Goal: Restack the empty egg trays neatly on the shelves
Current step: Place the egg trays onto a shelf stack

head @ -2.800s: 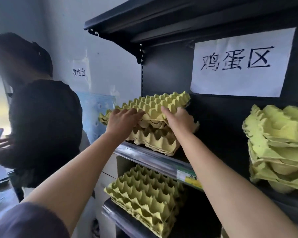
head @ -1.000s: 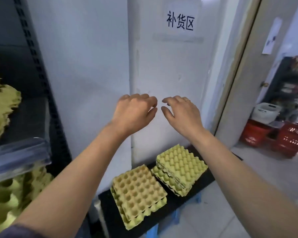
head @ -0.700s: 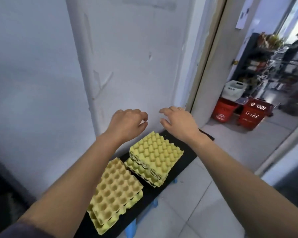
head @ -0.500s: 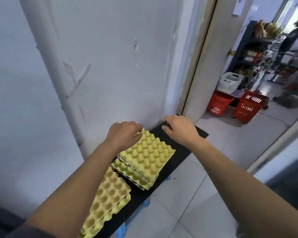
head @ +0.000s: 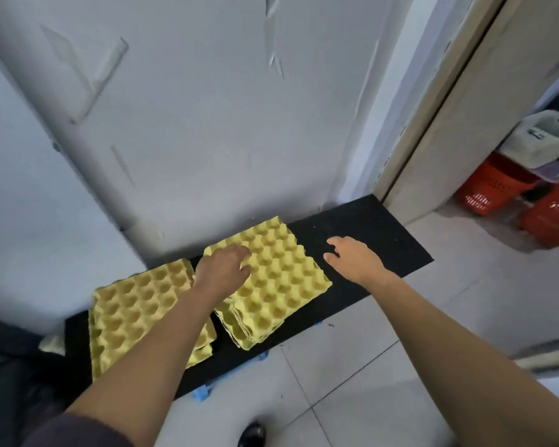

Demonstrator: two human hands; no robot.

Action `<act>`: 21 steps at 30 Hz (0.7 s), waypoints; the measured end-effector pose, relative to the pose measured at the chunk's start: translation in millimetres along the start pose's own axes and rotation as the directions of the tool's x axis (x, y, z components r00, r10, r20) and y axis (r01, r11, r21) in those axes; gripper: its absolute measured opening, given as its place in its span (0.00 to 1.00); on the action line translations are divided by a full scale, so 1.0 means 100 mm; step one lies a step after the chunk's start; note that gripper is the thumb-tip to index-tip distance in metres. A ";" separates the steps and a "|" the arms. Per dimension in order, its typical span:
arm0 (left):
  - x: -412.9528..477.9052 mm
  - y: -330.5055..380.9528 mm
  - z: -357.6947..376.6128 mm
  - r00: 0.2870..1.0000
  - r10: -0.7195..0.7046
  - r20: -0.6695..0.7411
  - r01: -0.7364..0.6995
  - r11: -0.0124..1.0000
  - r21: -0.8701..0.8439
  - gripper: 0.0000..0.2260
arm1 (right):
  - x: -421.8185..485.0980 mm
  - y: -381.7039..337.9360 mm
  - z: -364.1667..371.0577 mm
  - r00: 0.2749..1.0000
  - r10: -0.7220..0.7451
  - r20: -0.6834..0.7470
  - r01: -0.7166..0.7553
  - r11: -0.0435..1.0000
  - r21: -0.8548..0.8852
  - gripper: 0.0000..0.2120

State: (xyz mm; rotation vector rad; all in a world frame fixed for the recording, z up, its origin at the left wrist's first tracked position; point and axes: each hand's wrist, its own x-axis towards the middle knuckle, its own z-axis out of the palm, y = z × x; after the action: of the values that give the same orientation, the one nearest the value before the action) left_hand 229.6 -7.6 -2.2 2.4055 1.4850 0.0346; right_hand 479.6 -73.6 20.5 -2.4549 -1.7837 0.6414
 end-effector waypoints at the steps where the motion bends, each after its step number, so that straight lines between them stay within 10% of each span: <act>1: 0.08 -0.04 0.10 0.999 -0.047 0.018 0.047 0.999 -0.023 0.16 | 0.14 0.05 0.05 1.000 0.002 0.031 -0.002 1.000 0.003 0.23; 11: 0.68 -0.32 1.03 0.922 -0.323 0.215 0.363 0.915 -0.178 0.26 | 1.31 0.25 0.71 0.973 -0.028 0.229 0.034 0.999 -0.022 0.23; 21: 0.83 -0.36 1.99 0.617 -0.716 0.328 0.745 0.397 -0.536 0.39 | 2.10 0.67 1.52 0.956 0.089 0.280 -0.077 0.996 -0.053 0.24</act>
State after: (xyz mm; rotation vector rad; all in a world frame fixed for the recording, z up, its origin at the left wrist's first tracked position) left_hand 272.6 29.8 -212.8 1.0583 1.9826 0.2381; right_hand 540.1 65.7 -200.4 -2.5887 -1.8057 1.0191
